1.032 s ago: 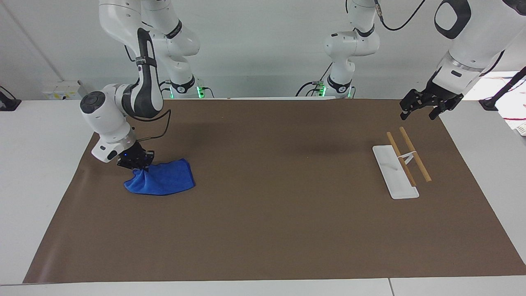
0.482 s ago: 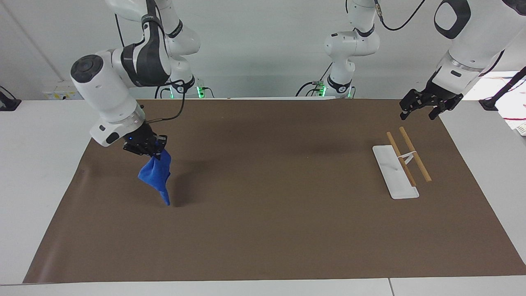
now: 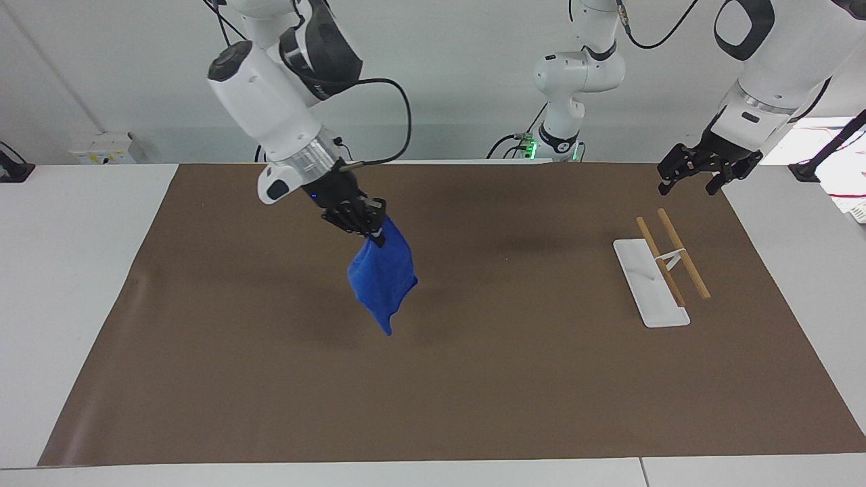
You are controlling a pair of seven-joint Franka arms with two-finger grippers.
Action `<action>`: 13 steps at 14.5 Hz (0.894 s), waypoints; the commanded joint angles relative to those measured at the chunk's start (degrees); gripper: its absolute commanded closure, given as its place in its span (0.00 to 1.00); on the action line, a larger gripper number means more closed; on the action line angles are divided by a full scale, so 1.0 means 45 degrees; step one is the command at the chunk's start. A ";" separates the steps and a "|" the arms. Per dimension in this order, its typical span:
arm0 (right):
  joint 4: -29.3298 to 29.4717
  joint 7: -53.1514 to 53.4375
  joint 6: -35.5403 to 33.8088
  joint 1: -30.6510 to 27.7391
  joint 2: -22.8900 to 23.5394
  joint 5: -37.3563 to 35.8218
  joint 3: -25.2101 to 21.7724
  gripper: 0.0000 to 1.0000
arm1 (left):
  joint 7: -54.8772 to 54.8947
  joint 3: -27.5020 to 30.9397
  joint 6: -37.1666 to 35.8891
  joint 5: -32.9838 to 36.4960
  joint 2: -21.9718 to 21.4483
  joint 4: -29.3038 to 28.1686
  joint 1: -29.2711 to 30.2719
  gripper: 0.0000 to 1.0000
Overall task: Right arm passes towel to left arm to hang
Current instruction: 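Carry the towel toward the left gripper while the left gripper reaches out, then grasp the towel with the left gripper beside the right gripper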
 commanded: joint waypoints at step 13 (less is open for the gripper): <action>-0.0336 0.8012 0.6271 0.3966 0.0440 0.5556 -0.0006 1.00 | -1.0696 -0.0084 0.2761 -0.4083 -0.0234 -0.2502 -0.0502 0.00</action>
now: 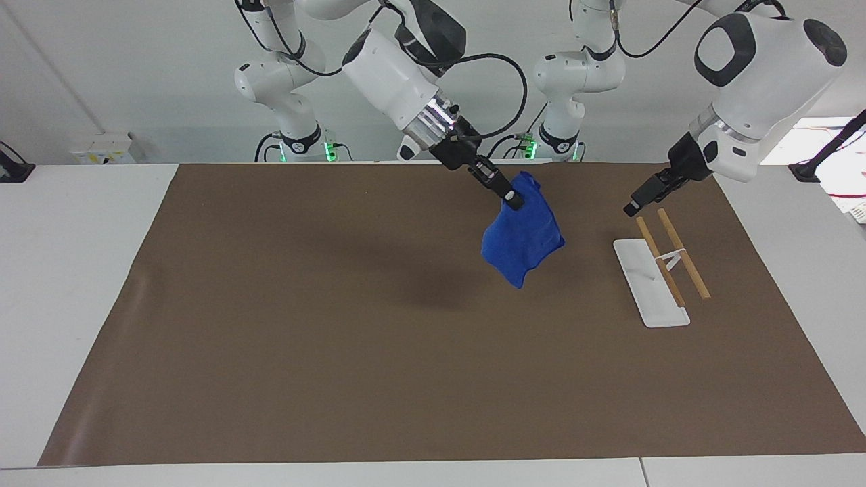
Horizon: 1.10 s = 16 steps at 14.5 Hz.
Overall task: Right arm passes towel to left arm to hang
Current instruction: 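Grasp the towel with the left gripper beside the right gripper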
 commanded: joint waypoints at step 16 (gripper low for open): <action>0.0302 0.0105 0.1508 0.0896 0.0806 0.1207 0.0014 1.00 | -0.9797 -0.0004 0.5365 -0.3408 0.1136 -0.2303 -0.2284 0.21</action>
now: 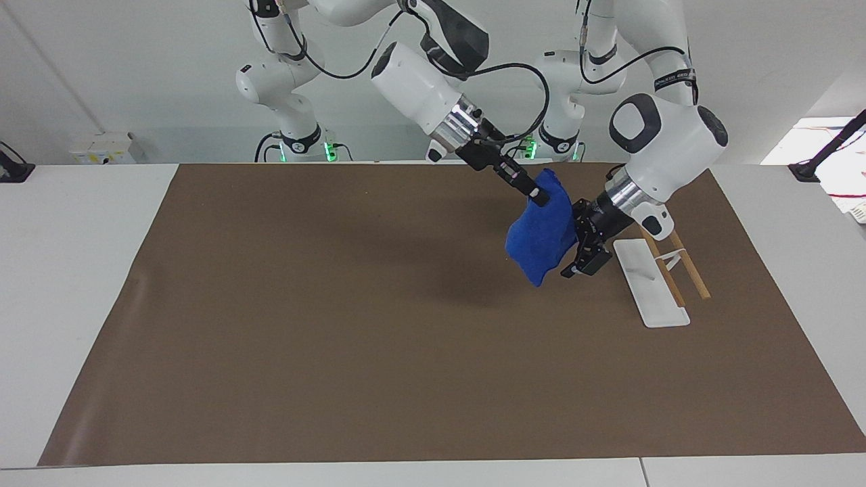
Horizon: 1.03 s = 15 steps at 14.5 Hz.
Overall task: Right arm passes towel to left arm to hang
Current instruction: 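Grasp the towel with the left gripper beside the right gripper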
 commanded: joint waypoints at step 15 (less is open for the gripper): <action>0.0084 -0.0909 -0.0225 -0.0287 0.0097 0.0020 -0.0014 0.65 | 0.0425 0.0209 -0.0975 0.1282 -0.0913 0.0745 0.0089 1.00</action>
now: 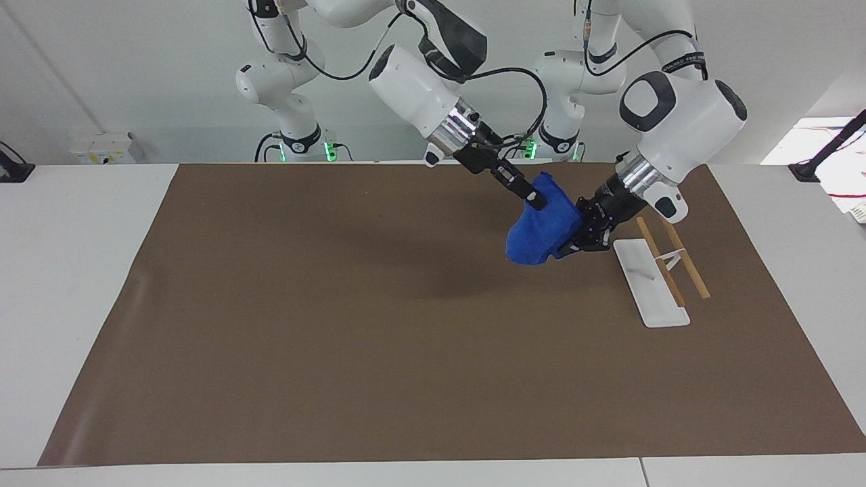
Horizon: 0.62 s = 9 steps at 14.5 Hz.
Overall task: Right arm passes towel to left arm to hang
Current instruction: 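Open the right gripper and withdraw while the left gripper carries the towel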
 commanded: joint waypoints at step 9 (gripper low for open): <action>-0.2586 -1.0340 -0.0047 -0.2766 -0.0739 -0.2141 -0.0115 0.00 | 0.1561 0.0054 -0.0104 0.6613 -0.0365 0.0135 0.0005 1.00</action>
